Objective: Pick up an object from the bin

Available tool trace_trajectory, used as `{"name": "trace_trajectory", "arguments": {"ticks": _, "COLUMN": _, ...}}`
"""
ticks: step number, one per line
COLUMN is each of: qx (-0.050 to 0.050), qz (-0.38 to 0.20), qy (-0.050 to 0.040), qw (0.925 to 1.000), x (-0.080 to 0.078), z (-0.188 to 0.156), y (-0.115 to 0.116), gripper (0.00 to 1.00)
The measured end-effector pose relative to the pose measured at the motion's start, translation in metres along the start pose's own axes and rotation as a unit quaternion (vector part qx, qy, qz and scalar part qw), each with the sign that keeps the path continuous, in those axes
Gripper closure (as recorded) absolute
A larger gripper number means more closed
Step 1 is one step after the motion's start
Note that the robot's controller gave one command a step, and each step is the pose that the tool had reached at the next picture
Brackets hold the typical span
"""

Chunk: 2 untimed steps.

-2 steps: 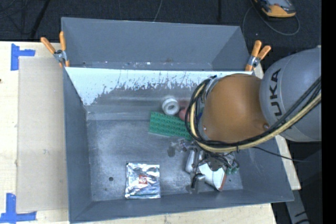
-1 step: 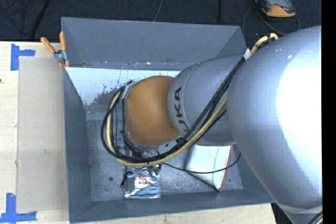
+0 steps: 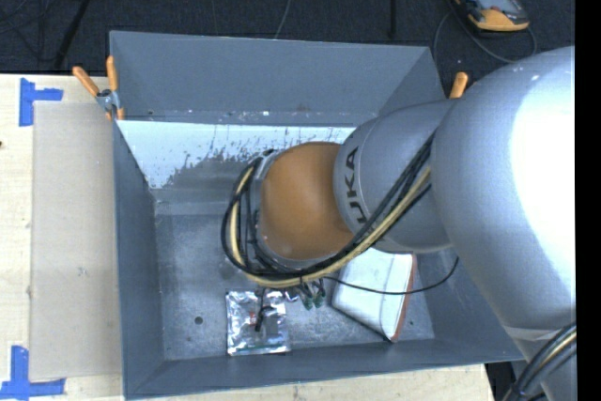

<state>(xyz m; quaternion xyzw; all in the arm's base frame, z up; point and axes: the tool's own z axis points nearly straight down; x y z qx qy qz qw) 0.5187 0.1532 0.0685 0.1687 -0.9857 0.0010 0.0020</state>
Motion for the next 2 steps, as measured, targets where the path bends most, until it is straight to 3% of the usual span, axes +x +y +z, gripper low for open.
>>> {"name": "trace_trajectory", "arguments": {"ticks": 1, "qx": -0.001, "qz": 0.0, "qy": -0.0022, "qw": 1.0, "x": -0.001, "z": -0.001, "y": 0.001, "gripper": 1.0}}
{"name": "trace_trajectory", "arguments": {"ticks": 2, "qx": 0.0, "qz": -0.021, "qy": -0.0055, "qw": 0.9998, "x": 0.006, "z": -0.148, "y": -0.003, "gripper": 1.0}}
